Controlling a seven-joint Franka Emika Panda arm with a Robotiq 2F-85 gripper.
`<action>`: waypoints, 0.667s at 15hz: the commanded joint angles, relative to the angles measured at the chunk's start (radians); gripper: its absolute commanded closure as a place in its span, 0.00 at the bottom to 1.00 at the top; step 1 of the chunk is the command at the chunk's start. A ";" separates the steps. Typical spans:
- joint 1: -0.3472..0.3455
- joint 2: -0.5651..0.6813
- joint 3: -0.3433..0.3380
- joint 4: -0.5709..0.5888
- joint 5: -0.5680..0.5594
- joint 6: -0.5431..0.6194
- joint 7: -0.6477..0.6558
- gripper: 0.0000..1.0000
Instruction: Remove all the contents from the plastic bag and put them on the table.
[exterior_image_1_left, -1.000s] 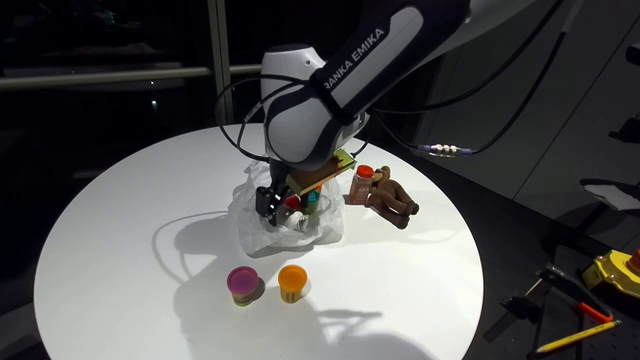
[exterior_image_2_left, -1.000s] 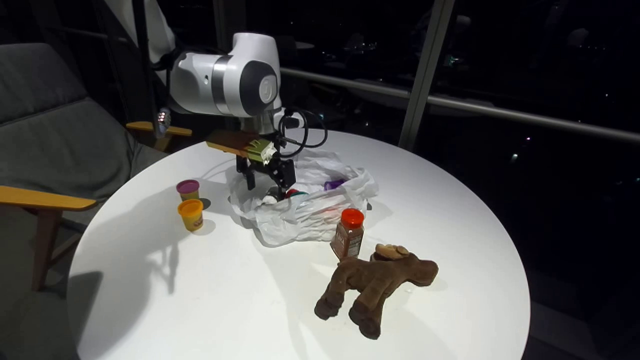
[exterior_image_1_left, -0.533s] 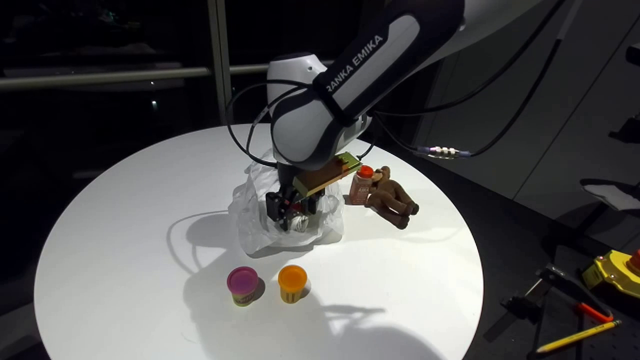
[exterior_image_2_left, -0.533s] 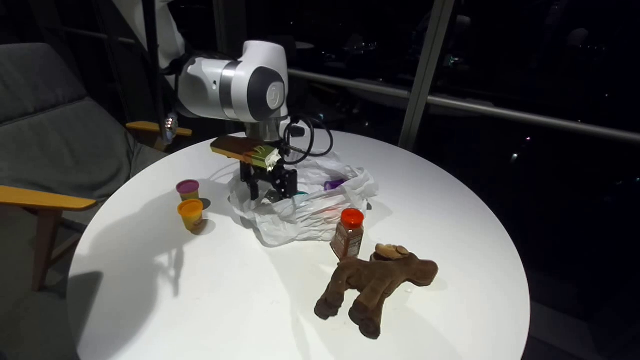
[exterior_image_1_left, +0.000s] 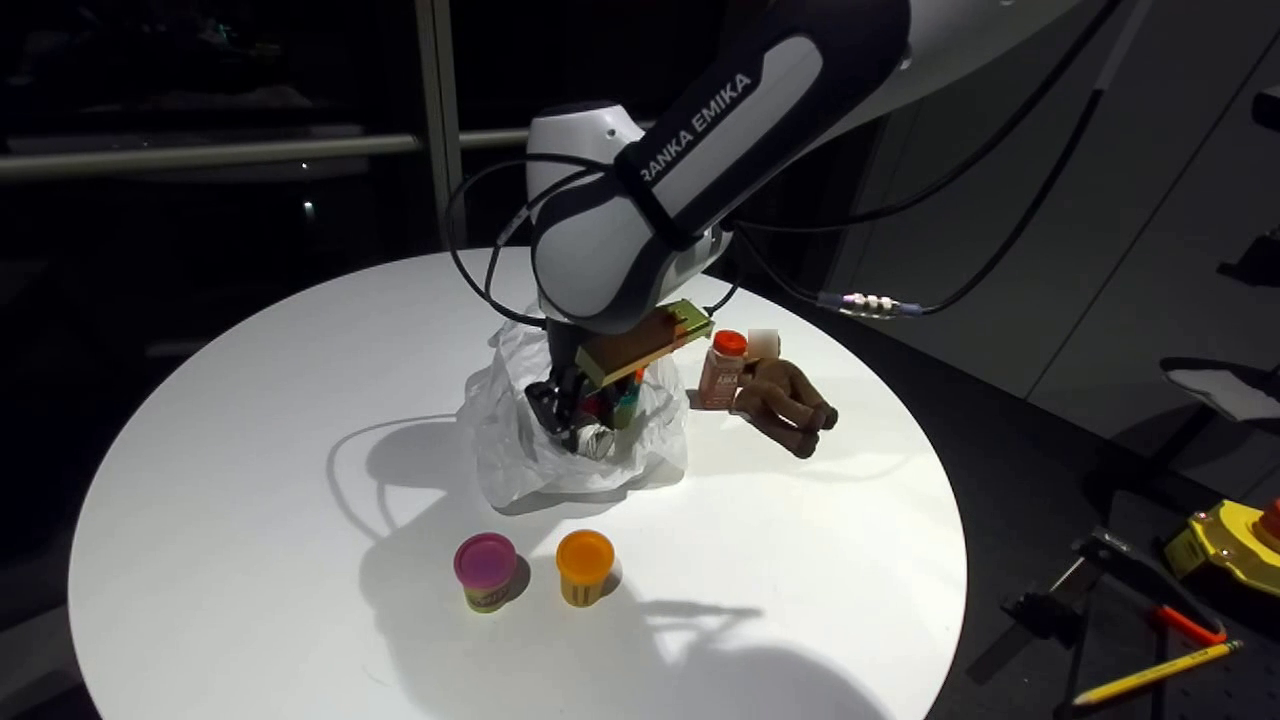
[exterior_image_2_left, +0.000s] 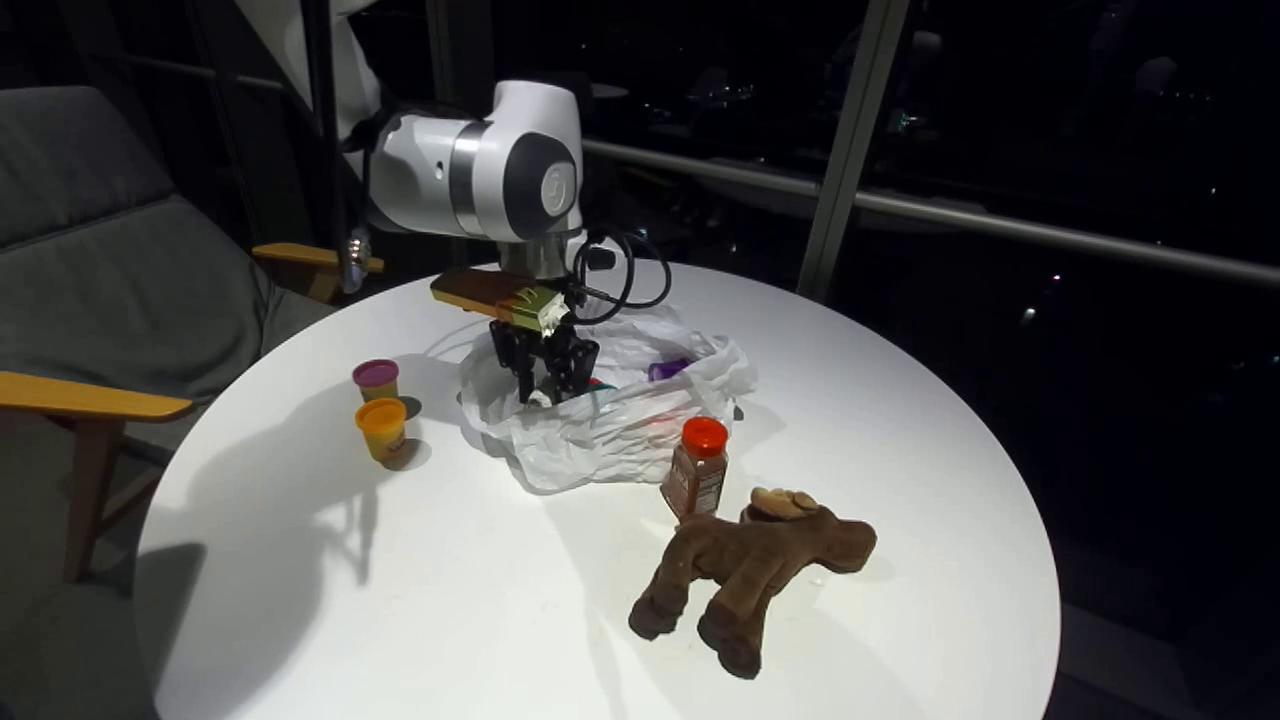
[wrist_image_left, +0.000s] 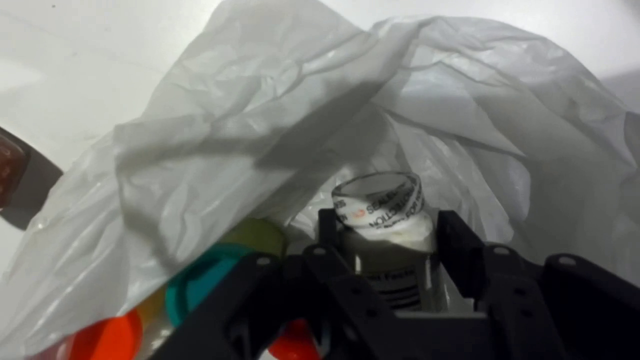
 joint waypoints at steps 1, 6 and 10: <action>0.015 -0.022 -0.020 0.025 0.009 -0.052 0.020 0.73; 0.014 -0.157 -0.017 -0.032 0.007 -0.255 0.030 0.73; 0.017 -0.291 0.010 -0.131 0.004 -0.360 0.014 0.73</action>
